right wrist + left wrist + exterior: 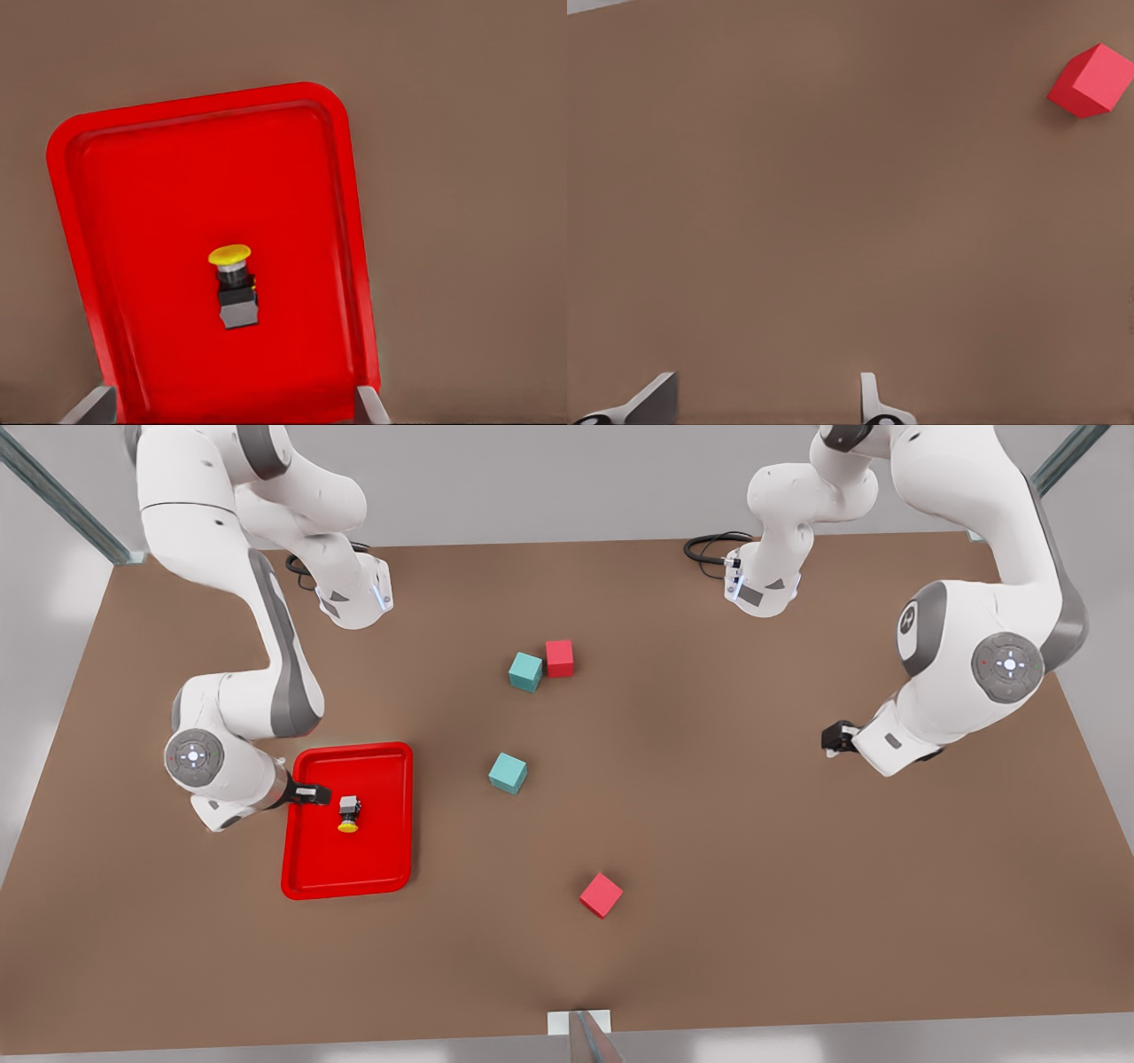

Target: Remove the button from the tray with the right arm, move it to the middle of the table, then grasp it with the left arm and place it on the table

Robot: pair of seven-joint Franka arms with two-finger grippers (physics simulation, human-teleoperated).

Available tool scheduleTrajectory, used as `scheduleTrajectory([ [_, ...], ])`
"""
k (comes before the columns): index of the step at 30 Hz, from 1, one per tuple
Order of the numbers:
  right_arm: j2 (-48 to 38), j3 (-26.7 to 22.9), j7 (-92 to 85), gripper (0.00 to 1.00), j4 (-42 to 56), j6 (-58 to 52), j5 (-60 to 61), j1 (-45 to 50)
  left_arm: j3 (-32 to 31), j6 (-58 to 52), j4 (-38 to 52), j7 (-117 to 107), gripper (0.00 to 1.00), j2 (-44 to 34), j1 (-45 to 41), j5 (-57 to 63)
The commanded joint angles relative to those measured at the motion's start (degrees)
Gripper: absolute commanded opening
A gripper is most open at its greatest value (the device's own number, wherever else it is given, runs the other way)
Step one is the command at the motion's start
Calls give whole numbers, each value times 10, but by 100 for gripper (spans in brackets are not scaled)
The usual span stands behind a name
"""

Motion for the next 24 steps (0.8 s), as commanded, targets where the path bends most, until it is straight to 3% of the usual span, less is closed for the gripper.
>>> scheduleTrajectory([
  [1,-8,3,16,100,-49,95,0,-1,0,-4,-1,-2,100,5,0,0],
  [5,5,8,-60,100,-113,212,1,-2,0,8,-5,-2,100,15,0,1],
  [11,82,8,-183,100,-108,347,6,-26,0,39,-3,-2,100,47,0,1],
  [20,104,25,-203,100,-140,362,12,-24,1,47,-4,-3,100,53,0,2],
  [24,106,19,-202,94,-172,393,11,-26,1,47,-3,-3,100,53,0,2],
])
